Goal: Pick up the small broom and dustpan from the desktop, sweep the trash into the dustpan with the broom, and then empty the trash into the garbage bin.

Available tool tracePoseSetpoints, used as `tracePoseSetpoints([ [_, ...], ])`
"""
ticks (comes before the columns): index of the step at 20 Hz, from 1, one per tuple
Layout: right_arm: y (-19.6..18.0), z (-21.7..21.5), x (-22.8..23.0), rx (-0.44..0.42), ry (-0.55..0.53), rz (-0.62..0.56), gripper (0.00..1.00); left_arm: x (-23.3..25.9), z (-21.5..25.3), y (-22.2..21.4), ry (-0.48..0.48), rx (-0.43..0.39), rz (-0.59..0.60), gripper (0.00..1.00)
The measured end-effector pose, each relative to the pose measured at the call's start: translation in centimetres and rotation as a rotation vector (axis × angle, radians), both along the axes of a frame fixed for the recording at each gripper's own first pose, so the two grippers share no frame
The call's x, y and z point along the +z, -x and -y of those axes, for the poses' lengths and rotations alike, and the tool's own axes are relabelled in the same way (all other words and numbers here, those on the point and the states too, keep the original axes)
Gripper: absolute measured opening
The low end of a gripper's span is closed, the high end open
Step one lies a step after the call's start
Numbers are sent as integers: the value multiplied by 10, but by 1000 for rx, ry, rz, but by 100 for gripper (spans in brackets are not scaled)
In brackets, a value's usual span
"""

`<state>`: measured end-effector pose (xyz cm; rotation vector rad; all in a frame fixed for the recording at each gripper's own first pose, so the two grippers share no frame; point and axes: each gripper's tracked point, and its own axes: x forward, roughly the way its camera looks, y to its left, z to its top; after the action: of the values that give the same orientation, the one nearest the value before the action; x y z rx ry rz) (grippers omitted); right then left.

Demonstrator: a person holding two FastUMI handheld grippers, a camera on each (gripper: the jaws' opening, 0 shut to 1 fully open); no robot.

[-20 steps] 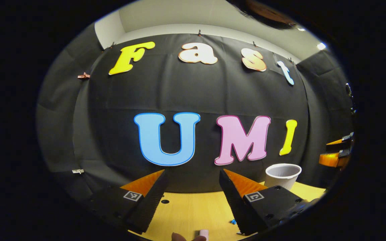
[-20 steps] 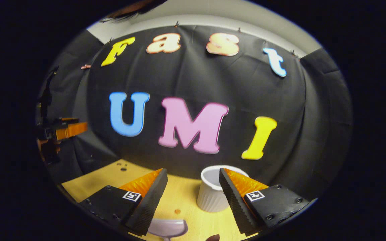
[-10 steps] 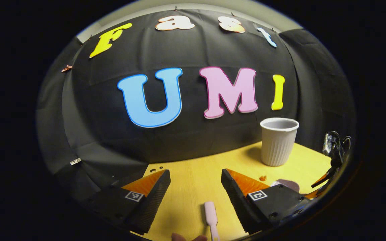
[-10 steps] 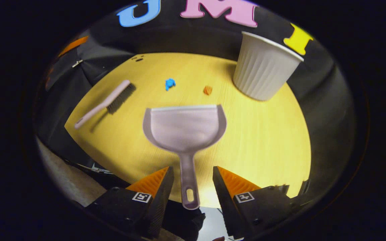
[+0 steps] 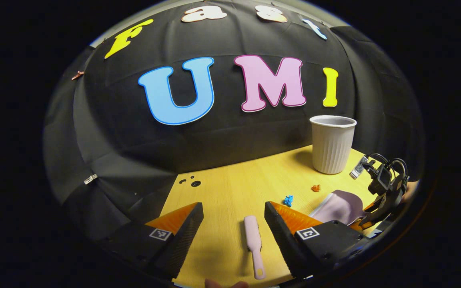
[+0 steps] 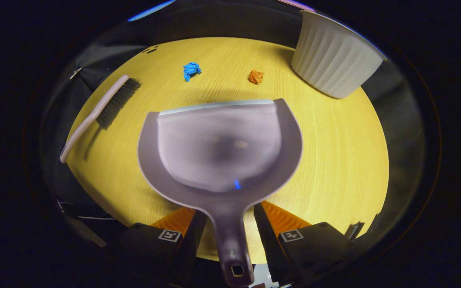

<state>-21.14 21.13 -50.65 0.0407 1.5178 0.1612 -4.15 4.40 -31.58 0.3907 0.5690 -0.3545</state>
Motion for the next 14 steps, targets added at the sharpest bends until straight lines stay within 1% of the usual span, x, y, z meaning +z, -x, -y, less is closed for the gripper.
tracePoseSetpoints([
  [1, 0, -1, -3, 4, 2, -14, 75, 0, -1, -1, -3, 7, -1, 97],
  [2, 0, -5, -2, 1, -19, -23, 75, -2, -4, -1, -4, 15, -1, 97],
  [4, -2, -4, -3, -1, -16, -20, 69, -6, -9, 2, -7, 32, -11, 97],
  [5, -5, -3, -1, -3, -17, -24, 54, -10, -10, 3, -16, 41, -23, 97],
  [6, -4, -5, -5, 5, -13, -28, 46, -16, -12, 5, -23, 47, -41, 100],
  [7, -7, -5, -5, 13, -11, -20, 38, -21, -12, 5, -26, 50, -63, 97],
  [9, -8, -5, -4, 13, -16, -16, 38, -34, -15, 5, -37, 67, -114, 96],
  [10, -3, -9, -3, 1, -41, -40, 38, -43, -17, 6, -44, 74, -147, 96],
  [12, -11, -2, 2, 4, -43, 4, 36, -73, -21, 11, -78, 89, -264, 96],
  [13, -15, 5, 8, 11, -28, 32, 38, -87, -24, 18, -108, 95, -338, 96],
  [14, -15, 12, 17, 27, -24, 54, 35, -103, -25, 28, -132, 96, -419, 96],
])
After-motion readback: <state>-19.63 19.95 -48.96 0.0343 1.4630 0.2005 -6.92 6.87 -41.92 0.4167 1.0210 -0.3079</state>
